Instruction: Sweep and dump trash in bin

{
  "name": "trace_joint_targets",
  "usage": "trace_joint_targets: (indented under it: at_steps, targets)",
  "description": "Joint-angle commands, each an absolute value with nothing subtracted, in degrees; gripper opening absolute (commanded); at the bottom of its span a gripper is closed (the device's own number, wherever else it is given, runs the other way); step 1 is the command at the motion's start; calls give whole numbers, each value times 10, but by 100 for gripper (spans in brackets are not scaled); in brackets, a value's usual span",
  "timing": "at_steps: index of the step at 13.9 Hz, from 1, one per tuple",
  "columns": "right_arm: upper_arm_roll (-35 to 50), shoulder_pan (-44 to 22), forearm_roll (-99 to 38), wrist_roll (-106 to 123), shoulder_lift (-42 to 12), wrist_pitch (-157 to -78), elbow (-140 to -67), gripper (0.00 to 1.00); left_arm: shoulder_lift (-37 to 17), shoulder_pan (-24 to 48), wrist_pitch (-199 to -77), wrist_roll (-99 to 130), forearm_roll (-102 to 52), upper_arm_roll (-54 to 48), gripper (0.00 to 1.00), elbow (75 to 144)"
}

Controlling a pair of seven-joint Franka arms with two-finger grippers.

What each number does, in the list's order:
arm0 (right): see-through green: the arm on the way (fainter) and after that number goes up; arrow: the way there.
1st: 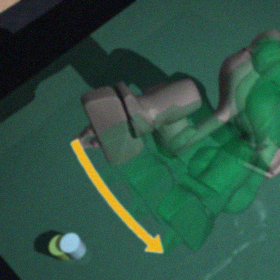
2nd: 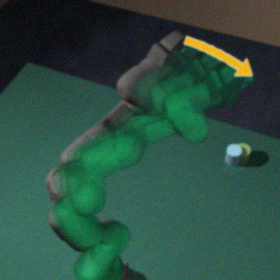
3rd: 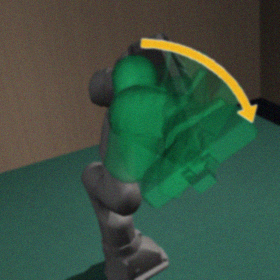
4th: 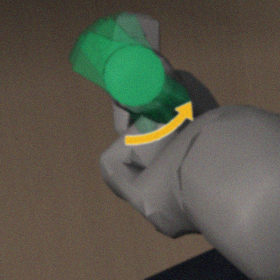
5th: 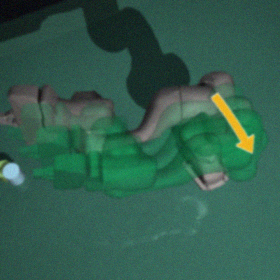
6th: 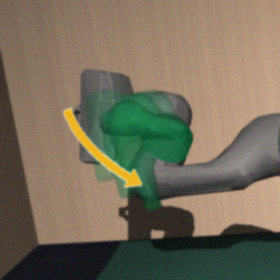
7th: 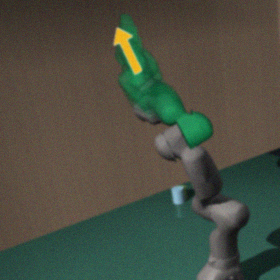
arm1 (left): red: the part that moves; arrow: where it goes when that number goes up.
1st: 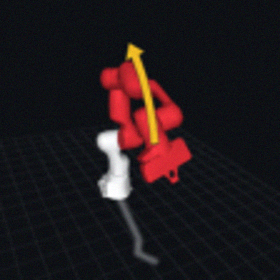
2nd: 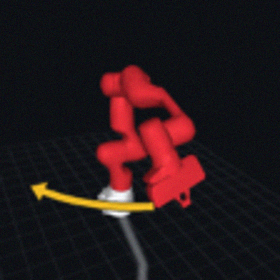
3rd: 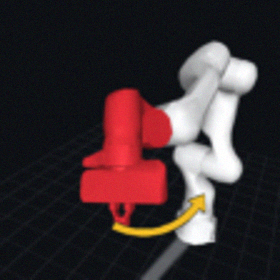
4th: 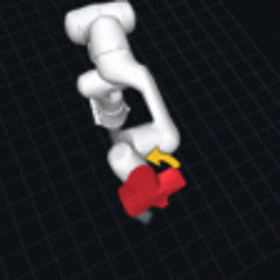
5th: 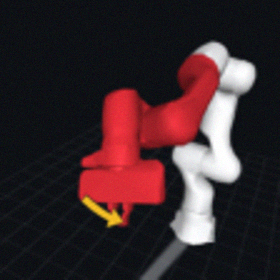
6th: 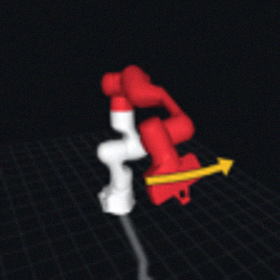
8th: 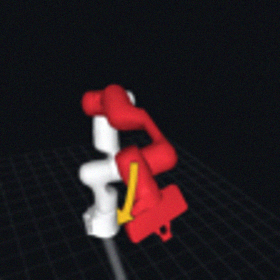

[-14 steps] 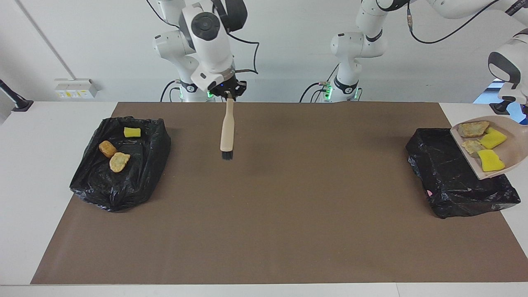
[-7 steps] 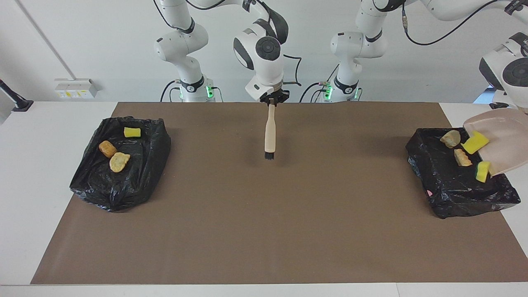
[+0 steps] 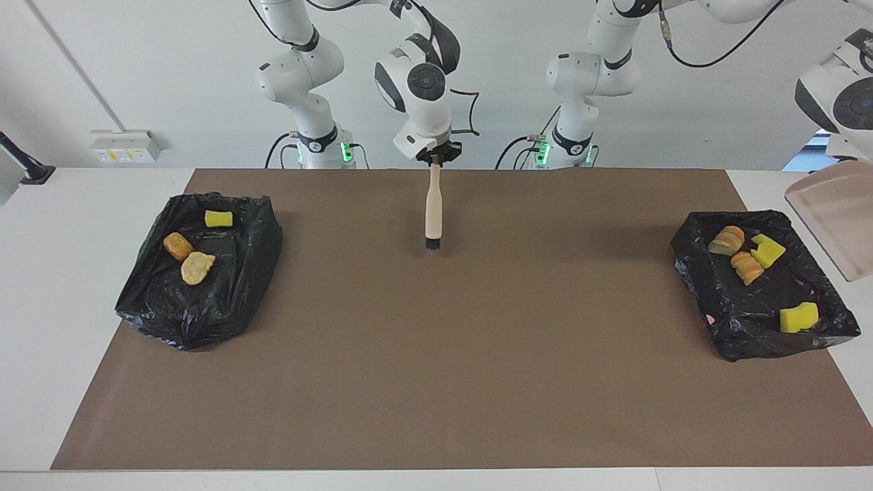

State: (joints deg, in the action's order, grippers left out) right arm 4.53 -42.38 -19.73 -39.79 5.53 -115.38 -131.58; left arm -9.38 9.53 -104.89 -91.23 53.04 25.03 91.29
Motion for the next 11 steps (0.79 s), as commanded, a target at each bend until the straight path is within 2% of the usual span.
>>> trace_joint_targets:
  at_steps: [1, 5, 11]
  targets:
    - [42, -444, -217, -394, 55, -1213, -1347, 0, -93, 98, -1008, -905, 445, 211, 0, 905]
    - [41, -468, -224, -398, 33, -1257, -1355, 0, -91, 98, -953, -750, 337, 136, 0, 913]
    - [41, -468, -223, -370, 18, -1261, -1355, 0, -100, 103, -910, -453, 191, 41, 0, 925]
